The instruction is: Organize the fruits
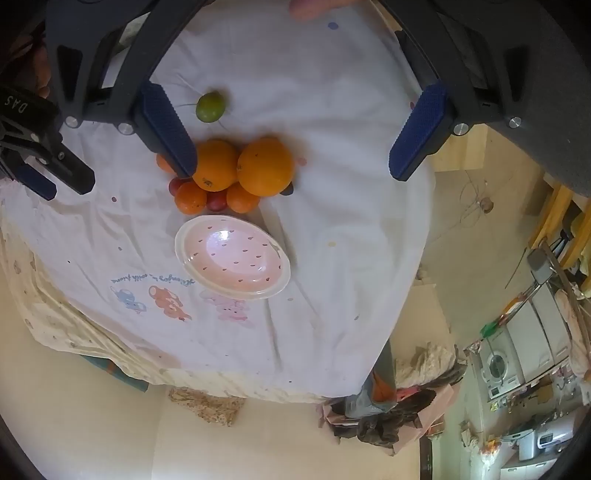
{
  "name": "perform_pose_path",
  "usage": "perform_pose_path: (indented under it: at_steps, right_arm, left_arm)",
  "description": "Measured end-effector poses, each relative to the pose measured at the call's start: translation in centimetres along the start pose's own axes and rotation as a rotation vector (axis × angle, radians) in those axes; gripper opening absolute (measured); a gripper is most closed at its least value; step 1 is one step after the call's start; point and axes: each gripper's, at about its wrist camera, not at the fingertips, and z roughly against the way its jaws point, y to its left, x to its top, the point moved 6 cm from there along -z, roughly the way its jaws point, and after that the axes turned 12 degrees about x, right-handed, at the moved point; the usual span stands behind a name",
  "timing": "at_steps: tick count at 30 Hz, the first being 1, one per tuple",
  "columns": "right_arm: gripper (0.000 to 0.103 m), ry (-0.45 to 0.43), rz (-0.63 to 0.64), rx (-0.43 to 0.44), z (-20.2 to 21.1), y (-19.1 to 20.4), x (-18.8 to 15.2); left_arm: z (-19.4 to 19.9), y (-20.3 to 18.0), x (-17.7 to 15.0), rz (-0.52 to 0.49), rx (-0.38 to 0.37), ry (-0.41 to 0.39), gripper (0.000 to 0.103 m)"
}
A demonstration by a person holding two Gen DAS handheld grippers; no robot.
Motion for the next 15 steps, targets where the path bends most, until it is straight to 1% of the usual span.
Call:
perform_pose_path:
  at_steps: [8, 9, 15]
  right_arm:
    - [0.103, 0.002, -0.003, 0.004, 0.03, 0.01, 0.01]
    - [0.103, 0.002, -0.004, 0.004, 0.05, 0.04, 0.01]
    - [0.103, 0.006, 0.001, 0.006, 0.19, 0.34, 0.03]
  left_arm:
    - [0.02, 0.03, 0.27, -0.015, 0.000, -0.007, 0.102]
    - [0.05, 0.02, 0.05, -0.003, 0.005, -0.005, 0.102]
    - [-0.14, 0.47, 0.06, -0.006, 0.007, -0.004, 0.102]
